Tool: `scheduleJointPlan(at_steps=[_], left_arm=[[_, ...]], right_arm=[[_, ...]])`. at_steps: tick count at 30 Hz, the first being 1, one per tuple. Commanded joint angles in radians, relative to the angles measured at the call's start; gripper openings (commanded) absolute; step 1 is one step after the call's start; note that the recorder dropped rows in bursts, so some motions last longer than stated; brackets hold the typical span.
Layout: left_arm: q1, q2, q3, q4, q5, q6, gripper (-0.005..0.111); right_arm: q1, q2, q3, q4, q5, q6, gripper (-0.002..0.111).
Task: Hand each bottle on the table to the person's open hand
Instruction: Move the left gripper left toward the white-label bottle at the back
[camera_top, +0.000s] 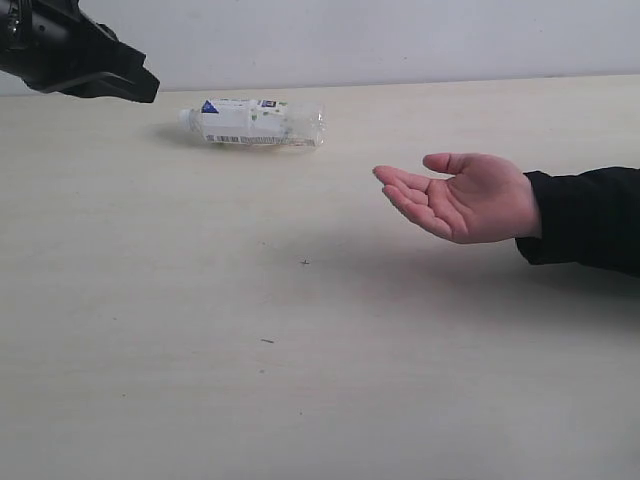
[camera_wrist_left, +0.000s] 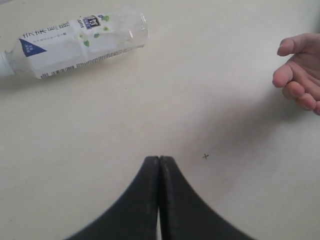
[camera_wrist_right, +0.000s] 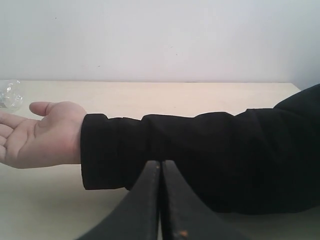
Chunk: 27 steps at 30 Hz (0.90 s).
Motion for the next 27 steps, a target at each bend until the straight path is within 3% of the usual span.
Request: scheduleJointPlan(at_steps=[1, 4, 27], left_arm=[[0.003, 0.001, 0.003, -0.001, -0.028, 0.141, 0.0], [0.003, 0.001, 0.003, -0.001, -0.043, 0.21, 0.0], [0.003, -0.004, 0.011, -0.012, -0.042, 0.203, 0.0]], right_arm=[[-0.003, -0.006, 0.005, -0.003, -0.012, -0.002, 0.0], [-0.003, -0.006, 0.005, -0.003, -0.012, -0.002, 0.0], [-0.003, -0.006, 0.005, -0.003, -0.012, -0.002, 0.0]])
